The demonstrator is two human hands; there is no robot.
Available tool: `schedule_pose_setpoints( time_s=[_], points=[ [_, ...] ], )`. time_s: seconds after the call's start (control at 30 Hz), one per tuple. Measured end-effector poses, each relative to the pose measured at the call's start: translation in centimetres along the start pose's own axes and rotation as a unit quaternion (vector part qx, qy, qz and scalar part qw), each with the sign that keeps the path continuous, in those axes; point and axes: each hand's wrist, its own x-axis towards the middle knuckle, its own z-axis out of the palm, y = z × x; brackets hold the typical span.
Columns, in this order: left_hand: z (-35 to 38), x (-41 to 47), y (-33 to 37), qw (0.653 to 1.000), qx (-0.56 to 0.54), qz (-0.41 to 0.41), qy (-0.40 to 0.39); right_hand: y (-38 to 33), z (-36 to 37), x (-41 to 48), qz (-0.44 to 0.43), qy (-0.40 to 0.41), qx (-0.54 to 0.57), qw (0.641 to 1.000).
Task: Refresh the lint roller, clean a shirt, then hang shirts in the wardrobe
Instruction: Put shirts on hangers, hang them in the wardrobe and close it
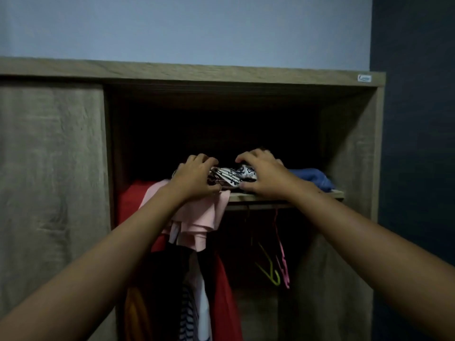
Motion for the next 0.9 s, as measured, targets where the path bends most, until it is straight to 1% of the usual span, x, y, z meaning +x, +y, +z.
schedule_pose_setpoints(
  time_s=[0.1, 0.17, 0.23, 0.37, 0.43, 0.5, 0.57, 0.67, 0.73, 0.83, 0.9],
  points=[
    [0.2, 2.9, -0.1, 0.997, 0.039, -0.025, -0.059, 0.3, 1.7, 1.9, -0.019, -0.044, -0.052, 0.998],
    [0.4, 4.2, -0.2, 0.994, 0.057, -0.034, -0.091, 0.5, 2.6, 3.3, -0.016, -0.05, -0.062, 0.997],
    [0.7, 5.1, -0.1, 0.992, 0.049, -0.037, -0.111, 0.7, 3.1, 4.7, -0.017, -0.052, -0.07, 0.996],
    [-0.1, 6.5, -0.3, 0.992, 0.042, -0.031, -0.114, 0.8, 3.0, 7.0, -0.047, -0.07, -0.052, 0.995],
    [-0.9, 7.0, -0.5, 0.993, 0.03, -0.032, -0.106, 0.8, 2.7, 7.7, -0.037, -0.117, -0.036, 0.992],
    [-1.7, 7.2, -0.6, 0.994, 0.036, -0.042, -0.095, 1.0, 2.9, 8.3, -0.017, -0.152, -0.057, 0.987],
    [-2.2, 7.2, -0.2, 0.994, 0.053, -0.057, -0.083, 1.4, 3.9, 8.6, 0.004, -0.13, -0.076, 0.989],
    [-2.2, 7.0, 0.4, 0.993, 0.075, -0.075, -0.06, 2.0, 5.0, 8.6, 0.038, -0.028, -0.088, 0.995],
    [-2.0, 7.2, 0.8, 0.993, 0.076, -0.079, -0.042, 2.8, 4.9, 8.6, 0.048, 0.014, -0.084, 0.995],
    [-1.9, 8.0, 2.0, 0.995, 0.06, -0.075, -0.021, 4.4, 3.6, 8.9, 0.058, 0.017, -0.002, 0.998],
    [-1.6, 9.1, 2.9, 0.997, 0.039, -0.065, -0.001, 5.7, 2.2, 9.1, 0.071, 0.03, 0.017, 0.997]
  ],
)
